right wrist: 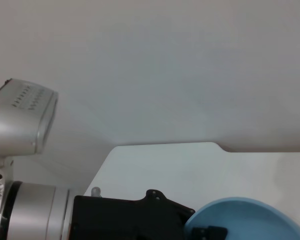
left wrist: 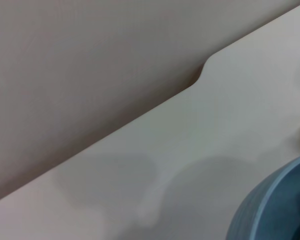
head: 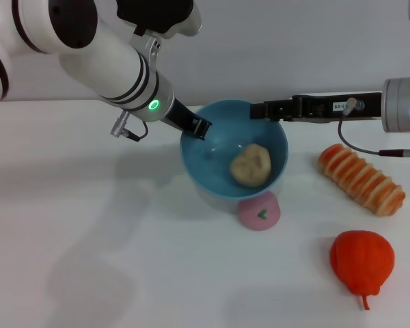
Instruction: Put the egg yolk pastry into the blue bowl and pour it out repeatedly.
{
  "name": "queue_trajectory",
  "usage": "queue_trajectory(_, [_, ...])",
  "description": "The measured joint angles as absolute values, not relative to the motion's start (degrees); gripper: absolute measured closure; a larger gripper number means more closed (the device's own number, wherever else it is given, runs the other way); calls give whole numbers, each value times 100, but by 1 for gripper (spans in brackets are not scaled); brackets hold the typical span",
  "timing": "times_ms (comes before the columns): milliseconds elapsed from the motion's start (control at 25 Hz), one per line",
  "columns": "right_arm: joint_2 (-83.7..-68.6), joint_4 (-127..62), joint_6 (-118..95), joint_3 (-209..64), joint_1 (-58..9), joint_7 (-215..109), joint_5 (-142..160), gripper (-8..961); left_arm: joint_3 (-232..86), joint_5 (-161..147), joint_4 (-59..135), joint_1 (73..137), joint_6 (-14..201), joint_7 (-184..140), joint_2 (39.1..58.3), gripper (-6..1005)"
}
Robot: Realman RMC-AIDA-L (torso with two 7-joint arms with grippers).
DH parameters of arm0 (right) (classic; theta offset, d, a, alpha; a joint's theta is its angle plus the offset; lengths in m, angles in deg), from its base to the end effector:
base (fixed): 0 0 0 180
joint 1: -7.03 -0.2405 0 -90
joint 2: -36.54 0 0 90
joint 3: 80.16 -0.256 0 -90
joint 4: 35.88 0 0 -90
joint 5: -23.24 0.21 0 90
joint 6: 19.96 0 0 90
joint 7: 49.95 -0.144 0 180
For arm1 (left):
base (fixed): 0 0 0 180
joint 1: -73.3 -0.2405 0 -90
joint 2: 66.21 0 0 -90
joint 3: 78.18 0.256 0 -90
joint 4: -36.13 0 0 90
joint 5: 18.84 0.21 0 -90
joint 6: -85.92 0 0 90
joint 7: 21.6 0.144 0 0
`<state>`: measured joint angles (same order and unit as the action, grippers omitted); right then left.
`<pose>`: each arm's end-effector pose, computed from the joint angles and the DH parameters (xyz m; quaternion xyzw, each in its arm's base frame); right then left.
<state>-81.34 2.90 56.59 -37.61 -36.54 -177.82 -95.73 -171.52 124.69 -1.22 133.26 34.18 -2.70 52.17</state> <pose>0.2009 0.4087 0.0038 -0.8318 0.4958 0.2266 0.1040 -0.1296 0.4497 -0.0739 -0.8867 -0.3604 0.0904 0.2749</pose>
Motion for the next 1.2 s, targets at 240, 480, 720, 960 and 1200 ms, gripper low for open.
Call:
queue_trajectory(240, [-8150, 405, 5658, -3787, -3522, -16990, -9571, 544, -17152, 12490, -95, 13235, 3607, -258, 5198, 999])
queue_trajectory(480, [-8207, 305, 5586, -3780, -3106, -14358, -8730, 473, -17154, 12466, -62, 13177, 3635, -142, 5193, 999])
queue_trajectory(720, [-8221, -153, 5130, -3755, -2734, -12724, -7661, 473, -17161, 12461, -102, 13130, 3635, -121, 5190, 999])
queue_trajectory(960, [-8250, -410, 4472, -3813, -2440, -11651, -7052, 473, -17152, 12459, -106, 13125, 3687, -118, 5196, 999])
queue_trajectory(1200, [-8230, -1171, 4012, -3778, -2167, -9858, -4878, 472, -17152, 12427, -106, 13057, 3772, -112, 5208, 999])
